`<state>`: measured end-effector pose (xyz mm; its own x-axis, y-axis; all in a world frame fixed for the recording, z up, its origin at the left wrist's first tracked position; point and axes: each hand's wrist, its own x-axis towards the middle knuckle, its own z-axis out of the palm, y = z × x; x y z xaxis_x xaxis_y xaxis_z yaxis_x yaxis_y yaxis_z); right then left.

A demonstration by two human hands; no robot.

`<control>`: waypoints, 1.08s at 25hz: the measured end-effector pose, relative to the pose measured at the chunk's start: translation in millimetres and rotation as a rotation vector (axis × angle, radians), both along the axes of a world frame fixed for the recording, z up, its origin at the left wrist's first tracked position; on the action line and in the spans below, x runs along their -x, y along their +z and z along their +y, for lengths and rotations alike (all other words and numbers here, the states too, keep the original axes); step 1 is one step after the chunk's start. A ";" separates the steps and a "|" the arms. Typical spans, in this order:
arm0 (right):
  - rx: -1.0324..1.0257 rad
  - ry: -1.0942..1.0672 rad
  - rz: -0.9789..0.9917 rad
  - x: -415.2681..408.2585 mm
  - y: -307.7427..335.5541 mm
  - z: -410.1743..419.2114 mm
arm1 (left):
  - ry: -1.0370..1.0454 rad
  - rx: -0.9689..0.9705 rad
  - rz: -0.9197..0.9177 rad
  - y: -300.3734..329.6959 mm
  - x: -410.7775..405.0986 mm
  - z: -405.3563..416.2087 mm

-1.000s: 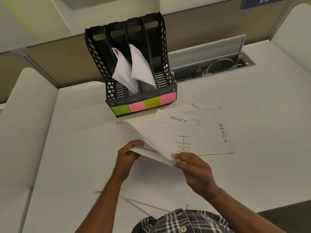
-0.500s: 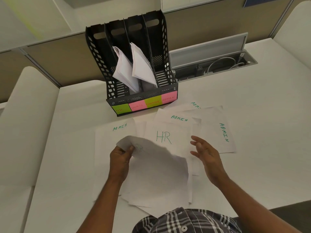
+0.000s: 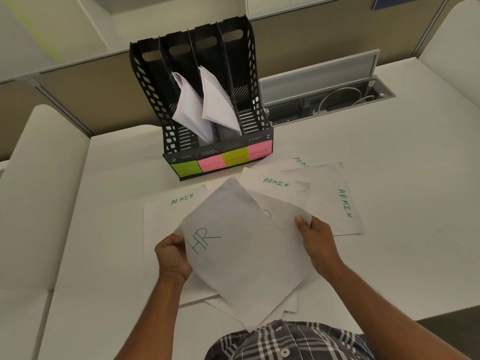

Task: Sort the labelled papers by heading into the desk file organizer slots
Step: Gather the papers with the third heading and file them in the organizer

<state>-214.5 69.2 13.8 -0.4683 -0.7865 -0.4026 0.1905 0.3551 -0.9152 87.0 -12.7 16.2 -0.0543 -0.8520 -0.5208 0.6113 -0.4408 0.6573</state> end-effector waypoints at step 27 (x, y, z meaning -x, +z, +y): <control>-0.345 0.204 0.317 22.5 11.4 -26.9 | 0.097 0.213 0.023 30.3 13.3 -7.5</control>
<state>-237.0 42.3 25.2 -0.4602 -0.7208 -0.5183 -0.1818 0.6479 -0.7397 73.6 -20.2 46.5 0.0234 -0.9443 -0.3283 0.6603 -0.2320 0.7143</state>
